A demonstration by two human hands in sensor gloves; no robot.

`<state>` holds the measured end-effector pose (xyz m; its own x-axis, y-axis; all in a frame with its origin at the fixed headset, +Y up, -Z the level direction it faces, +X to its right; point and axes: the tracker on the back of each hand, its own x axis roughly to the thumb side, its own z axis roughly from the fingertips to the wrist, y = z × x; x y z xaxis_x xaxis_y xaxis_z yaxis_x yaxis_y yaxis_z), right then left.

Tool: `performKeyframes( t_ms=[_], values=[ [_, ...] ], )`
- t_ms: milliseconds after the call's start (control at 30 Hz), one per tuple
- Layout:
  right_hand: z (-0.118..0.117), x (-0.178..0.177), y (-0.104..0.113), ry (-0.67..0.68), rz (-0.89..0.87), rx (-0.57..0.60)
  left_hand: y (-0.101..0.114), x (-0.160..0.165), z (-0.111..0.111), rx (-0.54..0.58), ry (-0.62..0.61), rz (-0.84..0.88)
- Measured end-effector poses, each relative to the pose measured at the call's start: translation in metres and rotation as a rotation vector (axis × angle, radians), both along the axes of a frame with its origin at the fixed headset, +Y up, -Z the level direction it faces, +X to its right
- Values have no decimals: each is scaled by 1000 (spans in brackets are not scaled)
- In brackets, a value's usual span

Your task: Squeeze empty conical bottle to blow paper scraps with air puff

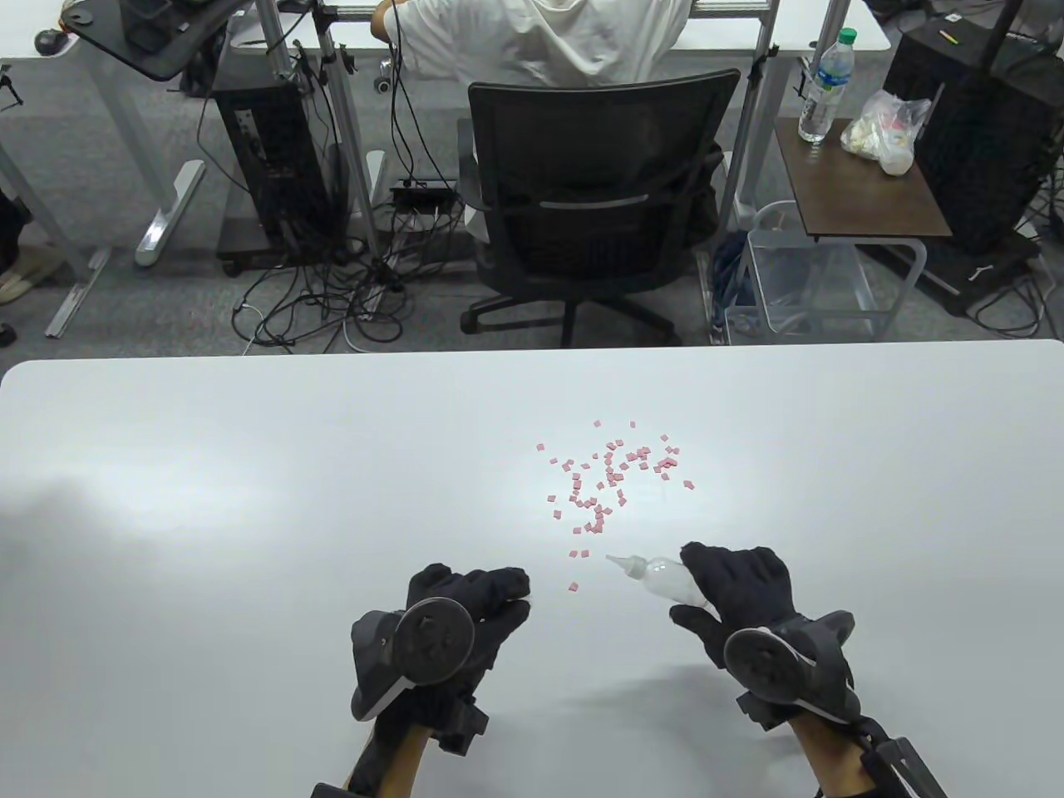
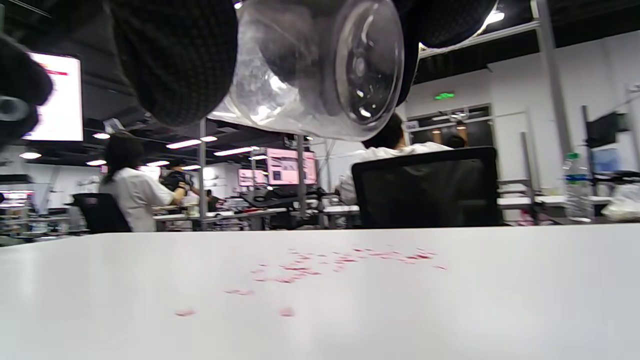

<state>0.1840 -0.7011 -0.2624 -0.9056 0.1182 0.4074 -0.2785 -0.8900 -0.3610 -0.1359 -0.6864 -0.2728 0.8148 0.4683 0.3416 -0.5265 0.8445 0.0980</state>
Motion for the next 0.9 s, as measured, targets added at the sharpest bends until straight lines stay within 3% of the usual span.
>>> performKeyframes(
  t_ms=[267,600,900],
  values=[
    [19,-27,2,126,50,34,-15,-2,5,30,-31,129],
    [26,-39,1,172,76,36,-22,-7,7,-50,-90,277],
    [39,-51,2,214,188,163,-30,4,7,-107,-142,82]
  ],
)
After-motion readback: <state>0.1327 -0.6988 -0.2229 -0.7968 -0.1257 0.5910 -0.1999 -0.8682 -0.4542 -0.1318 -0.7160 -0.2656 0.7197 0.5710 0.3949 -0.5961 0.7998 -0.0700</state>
